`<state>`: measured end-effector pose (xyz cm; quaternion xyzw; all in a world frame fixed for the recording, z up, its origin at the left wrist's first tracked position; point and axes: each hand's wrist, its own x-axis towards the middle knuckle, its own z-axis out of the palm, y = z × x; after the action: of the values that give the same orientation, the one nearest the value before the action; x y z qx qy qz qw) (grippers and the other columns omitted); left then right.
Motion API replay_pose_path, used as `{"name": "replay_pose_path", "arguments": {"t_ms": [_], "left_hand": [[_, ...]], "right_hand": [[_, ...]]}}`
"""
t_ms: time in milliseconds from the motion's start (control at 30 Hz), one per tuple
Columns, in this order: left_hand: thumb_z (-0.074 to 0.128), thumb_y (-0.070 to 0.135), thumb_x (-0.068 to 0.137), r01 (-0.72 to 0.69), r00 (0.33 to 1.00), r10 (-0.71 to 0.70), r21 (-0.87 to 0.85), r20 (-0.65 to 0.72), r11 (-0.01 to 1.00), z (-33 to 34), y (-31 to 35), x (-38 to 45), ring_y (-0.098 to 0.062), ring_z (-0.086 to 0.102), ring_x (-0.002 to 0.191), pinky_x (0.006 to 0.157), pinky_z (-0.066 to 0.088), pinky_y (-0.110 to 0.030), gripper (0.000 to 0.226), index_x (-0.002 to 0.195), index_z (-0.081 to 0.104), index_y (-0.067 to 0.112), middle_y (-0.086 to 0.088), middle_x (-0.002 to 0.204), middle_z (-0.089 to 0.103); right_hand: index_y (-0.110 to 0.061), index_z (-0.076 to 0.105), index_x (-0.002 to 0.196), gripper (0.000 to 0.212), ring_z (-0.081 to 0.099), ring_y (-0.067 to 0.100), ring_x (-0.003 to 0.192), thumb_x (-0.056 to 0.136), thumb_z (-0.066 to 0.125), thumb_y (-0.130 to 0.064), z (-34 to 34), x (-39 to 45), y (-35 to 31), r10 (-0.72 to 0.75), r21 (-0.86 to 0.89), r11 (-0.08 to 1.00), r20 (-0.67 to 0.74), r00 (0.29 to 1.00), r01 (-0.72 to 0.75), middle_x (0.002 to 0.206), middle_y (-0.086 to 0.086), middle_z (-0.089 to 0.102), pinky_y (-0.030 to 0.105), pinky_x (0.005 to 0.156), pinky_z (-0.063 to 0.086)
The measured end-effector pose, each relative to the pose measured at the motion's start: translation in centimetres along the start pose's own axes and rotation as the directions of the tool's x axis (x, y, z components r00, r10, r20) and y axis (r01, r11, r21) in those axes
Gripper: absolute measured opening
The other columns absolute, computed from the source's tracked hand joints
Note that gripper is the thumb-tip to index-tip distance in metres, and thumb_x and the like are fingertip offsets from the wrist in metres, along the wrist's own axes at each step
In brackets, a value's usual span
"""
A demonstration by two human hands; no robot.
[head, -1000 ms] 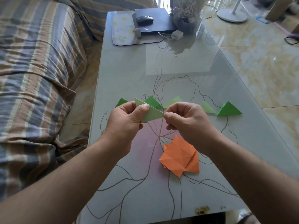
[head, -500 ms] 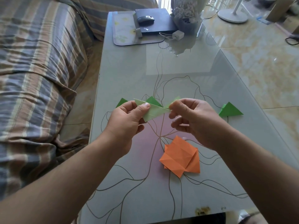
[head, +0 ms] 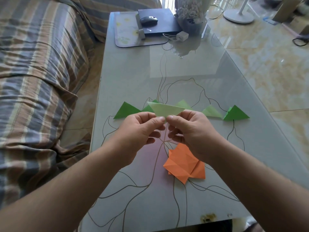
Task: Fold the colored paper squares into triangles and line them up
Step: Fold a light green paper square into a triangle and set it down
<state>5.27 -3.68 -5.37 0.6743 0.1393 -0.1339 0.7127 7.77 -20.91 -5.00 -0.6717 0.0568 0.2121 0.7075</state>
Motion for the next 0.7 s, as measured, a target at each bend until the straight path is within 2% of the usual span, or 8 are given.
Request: {"name": "replay_pose_path", "arguments": {"t_ms": [133, 367, 567, 700], "left_hand": [[0.068, 0.021, 0.098, -0.041, 0.999, 0.04, 0.094, 0.008, 0.995, 0.03, -0.24, -0.08, -0.018, 0.067, 0.077, 0.078, 0.052, -0.038, 0.01, 0.097, 0.072, 0.011, -0.004, 0.086, 0.077], [0.065, 0.019, 0.099, -0.097, 0.995, 0.1, 0.113, -0.022, 0.989, 0.01, -0.27, -0.22, -0.017, 0.066, 0.074, 0.076, 0.052, -0.038, 0.012, 0.093, 0.071, 0.011, -0.002, 0.082, 0.075], [0.063, 0.016, 0.099, -0.105, 0.993, 0.11, 0.115, -0.038, 0.988, 0.1, -0.28, -0.25, -0.015, 0.064, 0.07, 0.073, 0.053, -0.036, 0.012, 0.089, 0.068, 0.013, 0.0, 0.075, 0.072], [0.063, 0.015, 0.098, -0.089, 0.995, 0.094, 0.108, -0.044, 0.99, 0.27, -0.39, -0.24, -0.017, 0.063, 0.07, 0.074, 0.051, -0.038, 0.012, 0.093, 0.068, 0.006, -0.001, 0.074, 0.071]], "right_hand": [[-0.008, 0.063, 0.076, 0.022, 0.062, 0.019, 0.062, 0.094, 0.073, -0.015, -0.12, 0.05, 0.02, -0.038, 0.013, 0.999, -0.027, 0.999, 0.038, 0.067, 0.006, 0.065, 0.044, 0.077, 0.051], [-0.012, 0.07, 0.08, 0.017, 0.06, 0.018, 0.061, 0.094, 0.073, -0.02, 0.16, -0.24, 0.15, 0.021, 0.009, 1.0, 0.039, 0.999, -0.022, 0.078, 0.006, 0.069, 0.034, 0.069, 0.051], [-0.012, 0.07, 0.081, 0.013, 0.062, 0.018, 0.063, 0.094, 0.071, -0.012, 0.32, -0.23, 0.31, 0.027, -0.002, 1.0, 0.015, 1.0, -0.027, 0.075, 0.006, 0.069, 0.04, 0.075, 0.052], [-0.011, 0.068, 0.081, 0.013, 0.062, 0.019, 0.063, 0.093, 0.072, -0.012, 0.29, -0.2, 0.29, 0.026, 0.029, 0.999, 0.014, 1.0, -0.027, 0.078, 0.008, 0.071, 0.04, 0.075, 0.052]]}}
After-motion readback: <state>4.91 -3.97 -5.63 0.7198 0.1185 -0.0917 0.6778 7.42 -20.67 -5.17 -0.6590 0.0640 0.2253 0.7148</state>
